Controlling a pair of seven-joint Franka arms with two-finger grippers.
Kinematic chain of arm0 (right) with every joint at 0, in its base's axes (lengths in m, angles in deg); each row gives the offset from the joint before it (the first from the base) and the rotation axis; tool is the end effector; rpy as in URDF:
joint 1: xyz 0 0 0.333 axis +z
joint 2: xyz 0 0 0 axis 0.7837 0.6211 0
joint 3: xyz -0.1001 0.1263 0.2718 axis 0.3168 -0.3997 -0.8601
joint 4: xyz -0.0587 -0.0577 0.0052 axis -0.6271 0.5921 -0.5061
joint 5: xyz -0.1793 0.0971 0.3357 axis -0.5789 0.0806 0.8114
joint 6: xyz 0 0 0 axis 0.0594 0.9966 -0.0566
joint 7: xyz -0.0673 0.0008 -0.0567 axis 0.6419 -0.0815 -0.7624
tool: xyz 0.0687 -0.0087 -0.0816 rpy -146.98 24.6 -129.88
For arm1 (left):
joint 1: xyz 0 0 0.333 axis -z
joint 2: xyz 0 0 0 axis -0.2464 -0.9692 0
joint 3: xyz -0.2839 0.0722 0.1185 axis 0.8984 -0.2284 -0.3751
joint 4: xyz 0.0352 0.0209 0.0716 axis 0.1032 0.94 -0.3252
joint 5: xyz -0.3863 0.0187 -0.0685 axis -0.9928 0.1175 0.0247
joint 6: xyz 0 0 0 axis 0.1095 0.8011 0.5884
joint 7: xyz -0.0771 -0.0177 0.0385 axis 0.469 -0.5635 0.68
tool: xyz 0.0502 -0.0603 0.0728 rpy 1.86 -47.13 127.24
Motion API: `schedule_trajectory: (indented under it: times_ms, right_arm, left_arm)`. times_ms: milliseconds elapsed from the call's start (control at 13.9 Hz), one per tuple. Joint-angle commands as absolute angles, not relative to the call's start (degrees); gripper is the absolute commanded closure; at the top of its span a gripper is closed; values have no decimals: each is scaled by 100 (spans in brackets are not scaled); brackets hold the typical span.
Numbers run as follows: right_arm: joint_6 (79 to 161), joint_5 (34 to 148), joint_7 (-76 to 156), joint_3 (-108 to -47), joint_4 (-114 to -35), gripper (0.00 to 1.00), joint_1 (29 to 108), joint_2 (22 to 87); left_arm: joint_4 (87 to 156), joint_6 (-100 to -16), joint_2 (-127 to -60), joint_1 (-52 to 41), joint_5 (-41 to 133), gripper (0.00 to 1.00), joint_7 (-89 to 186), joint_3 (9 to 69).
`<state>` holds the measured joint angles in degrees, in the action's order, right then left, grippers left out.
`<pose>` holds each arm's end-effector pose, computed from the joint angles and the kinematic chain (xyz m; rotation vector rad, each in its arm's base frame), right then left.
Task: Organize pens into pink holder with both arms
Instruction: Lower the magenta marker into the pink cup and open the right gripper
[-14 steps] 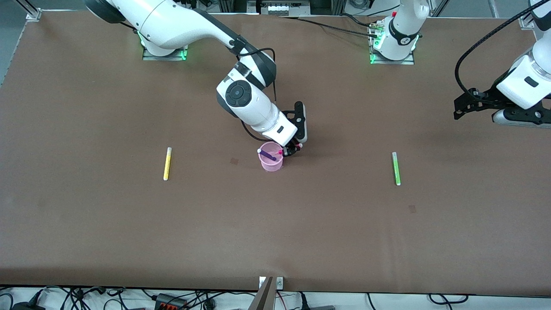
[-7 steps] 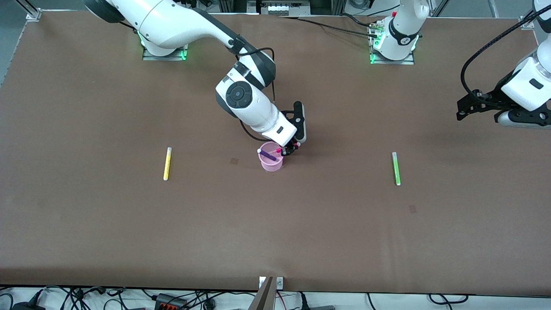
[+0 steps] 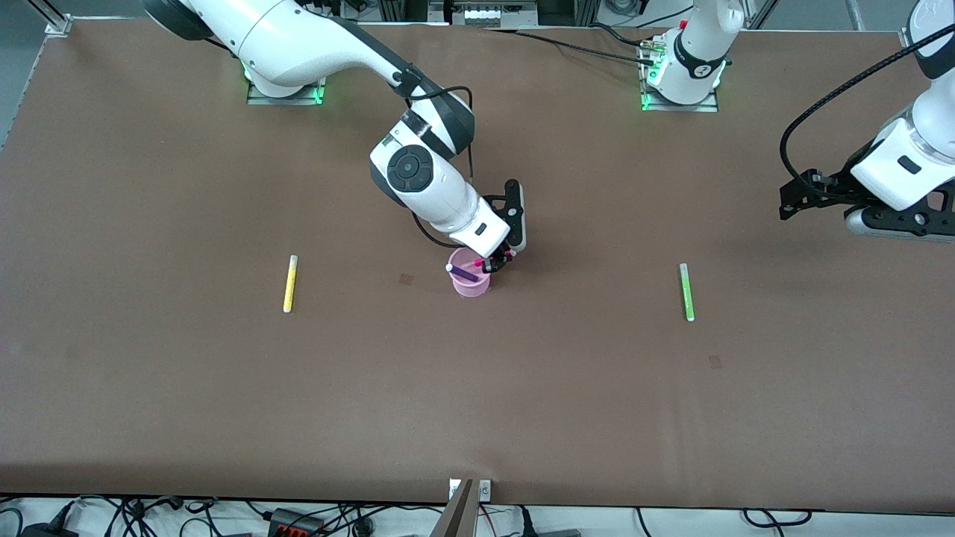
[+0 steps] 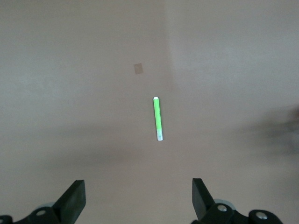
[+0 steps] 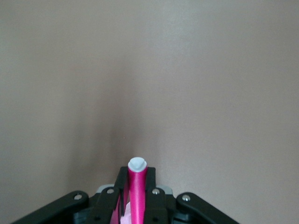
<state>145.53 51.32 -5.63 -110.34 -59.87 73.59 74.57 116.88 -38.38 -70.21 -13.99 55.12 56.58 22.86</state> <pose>0.5418 0.5135 0.2957 -1.9684 -2.0554 -0.4497 0.5738 -0.0254 0.5721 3.1395 -0.1122 0.0036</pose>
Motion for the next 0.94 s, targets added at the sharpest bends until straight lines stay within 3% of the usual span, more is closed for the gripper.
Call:
schedule_trajectory:
  times_ms: [0,504,864]
  right_arm:
    - [14512,5075,-630,-11076,-6090,100,7296,7400]
    - [14520,5075,-639,-11067,-6108,100,7208,7426]
    - [14547,5092,-621,-11058,-6222,93,7199,7435]
  left_arm:
    - [11512,-3655,-7079,-1418,5477,0,5624,2291]
    - [11284,-3312,-7052,-1479,5477,0,5624,2273]
    - [11266,-3197,-7052,-1479,5477,0,5624,2282]
